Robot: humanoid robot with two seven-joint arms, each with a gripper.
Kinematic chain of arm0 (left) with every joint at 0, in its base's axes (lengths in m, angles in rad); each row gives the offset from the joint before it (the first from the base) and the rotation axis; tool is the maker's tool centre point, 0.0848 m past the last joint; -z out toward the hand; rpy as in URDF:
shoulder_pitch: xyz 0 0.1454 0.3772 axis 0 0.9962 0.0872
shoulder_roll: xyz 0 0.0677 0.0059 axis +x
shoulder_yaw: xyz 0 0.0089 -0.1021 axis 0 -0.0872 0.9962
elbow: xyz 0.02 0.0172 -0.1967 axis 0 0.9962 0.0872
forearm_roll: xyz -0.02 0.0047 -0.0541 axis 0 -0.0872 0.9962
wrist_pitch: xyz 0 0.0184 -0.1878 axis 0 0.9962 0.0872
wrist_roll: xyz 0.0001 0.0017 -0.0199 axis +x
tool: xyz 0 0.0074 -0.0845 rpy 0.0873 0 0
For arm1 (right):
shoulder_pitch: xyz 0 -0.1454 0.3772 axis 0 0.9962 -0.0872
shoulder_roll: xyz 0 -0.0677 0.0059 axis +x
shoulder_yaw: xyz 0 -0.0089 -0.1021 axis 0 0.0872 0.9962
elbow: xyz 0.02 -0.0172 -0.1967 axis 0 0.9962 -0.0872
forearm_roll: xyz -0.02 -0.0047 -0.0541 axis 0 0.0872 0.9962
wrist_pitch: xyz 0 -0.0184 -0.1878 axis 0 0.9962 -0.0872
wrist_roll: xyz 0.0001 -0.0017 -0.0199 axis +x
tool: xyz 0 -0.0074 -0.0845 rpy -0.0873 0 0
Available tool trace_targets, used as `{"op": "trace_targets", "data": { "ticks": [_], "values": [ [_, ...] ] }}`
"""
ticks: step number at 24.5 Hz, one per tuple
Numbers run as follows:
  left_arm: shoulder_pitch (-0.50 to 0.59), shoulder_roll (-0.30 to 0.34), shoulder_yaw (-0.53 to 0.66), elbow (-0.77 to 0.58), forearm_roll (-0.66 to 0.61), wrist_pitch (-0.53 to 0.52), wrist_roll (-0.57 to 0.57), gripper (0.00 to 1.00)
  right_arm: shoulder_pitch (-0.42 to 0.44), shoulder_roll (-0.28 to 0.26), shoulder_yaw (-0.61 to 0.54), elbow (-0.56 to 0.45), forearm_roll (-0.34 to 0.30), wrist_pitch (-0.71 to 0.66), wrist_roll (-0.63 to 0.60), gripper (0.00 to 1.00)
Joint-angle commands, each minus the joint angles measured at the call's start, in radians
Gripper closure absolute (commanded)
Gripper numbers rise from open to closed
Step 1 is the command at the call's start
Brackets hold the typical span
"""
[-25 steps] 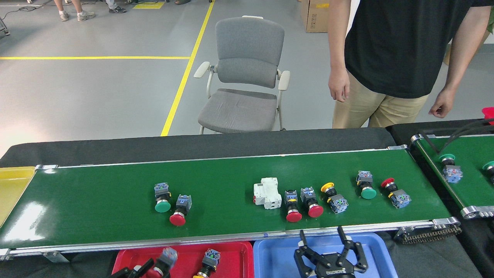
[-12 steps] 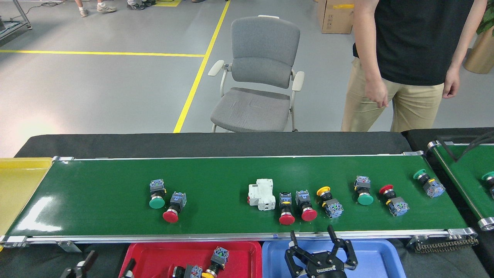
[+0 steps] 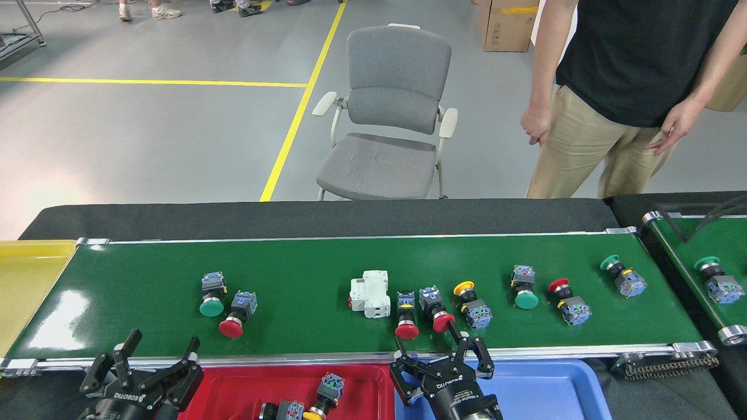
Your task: Pick switch part from conveyor to tray
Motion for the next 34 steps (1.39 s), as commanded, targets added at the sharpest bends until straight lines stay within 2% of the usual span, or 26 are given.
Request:
{"op": "trace_targets", "data": {
  "ticks": [1,5,7,10,11,12,13,14,16,17,19,21,25,27,29,31,32,33,34],
  "values": [
    [-0.011,0.011,-0.018,-0.007,-0.002,-0.052,0.001,0.0,-0.043,0.024,0.009,0.037,0.002,-0.004,0.001,0.02],
    [-0.03,0.012,-0.044,0.011,-0.006,-0.047,-0.002,0.0,-0.146,0.078,0.026,0.169,0.001,-0.002,-0.001,0.02],
    [-0.079,0.012,-0.046,0.053,-0.009,-0.042,-0.016,0.0,-0.203,0.11,0.028,0.247,-0.001,0.003,-0.001,0.02],
    [-0.168,0.015,-0.046,0.154,-0.011,-0.013,-0.028,0.0,-0.258,0.11,0.038,0.318,-0.007,0.004,-0.002,0.07],
    [-0.197,0.017,-0.046,0.194,-0.012,0.002,-0.028,0.01,-0.275,0.112,0.041,0.342,-0.009,0.004,-0.002,0.12],
    [-0.214,0.02,-0.046,0.215,-0.012,0.007,-0.028,0.01,-0.284,0.112,0.041,0.356,-0.009,0.004,-0.002,0.19],
    [-0.229,0.034,-0.046,0.24,-0.012,0.01,-0.028,0.03,-0.296,0.112,0.041,0.376,-0.009,0.001,-0.002,0.34],
    [-0.24,0.049,-0.047,0.264,-0.012,0.013,-0.028,0.08,-0.313,0.112,0.041,0.401,-0.009,-0.002,-0.002,0.55],
    [-0.252,0.066,-0.05,0.313,-0.012,0.028,-0.028,0.24,-0.338,0.112,0.044,0.436,-0.01,-0.013,-0.002,0.84],
    [-0.263,0.072,-0.058,0.339,-0.012,0.054,-0.027,0.26,-0.339,0.112,0.044,0.438,-0.015,-0.027,-0.002,0.94],
    [-0.271,0.084,-0.072,0.372,-0.011,0.096,-0.022,0.34,-0.339,0.112,0.044,0.438,-0.019,-0.045,-0.002,0.99],
    [-0.271,0.101,-0.073,0.382,-0.008,0.1,-0.02,0.44,-0.338,0.113,0.047,0.431,-0.021,-0.047,-0.002,0.99],
    [-0.261,0.107,-0.066,0.382,0.008,0.094,-0.014,0.79,-0.327,0.112,0.069,0.362,-0.019,-0.047,-0.004,0.99],
    [-0.251,0.106,-0.066,0.375,0.037,0.093,-0.014,0.86,-0.282,0.107,0.1,0.286,-0.018,-0.048,-0.004,0.99],
    [-0.231,0.107,-0.07,0.356,0.069,0.088,-0.014,0.89,-0.238,0.092,0.14,0.203,-0.016,-0.048,-0.004,0.99],
    [-0.177,0.11,-0.072,0.275,0.104,0.043,-0.014,0.9,-0.175,0.037,0.213,0.079,-0.016,-0.05,-0.005,0.98],
    [-0.131,0.11,-0.07,0.212,0.116,-0.003,-0.014,0.9,-0.141,0.0,0.253,0.01,-0.015,-0.05,-0.007,0.93],
    [-0.067,0.11,-0.07,0.131,0.135,-0.082,-0.014,0.89,-0.104,-0.038,0.301,-0.052,-0.01,-0.048,-0.009,0.63],
    [-0.014,0.109,-0.069,0.074,0.149,-0.145,-0.014,0.86,-0.086,-0.055,0.33,-0.084,-0.004,-0.047,-0.01,0.23]
  ]
}}
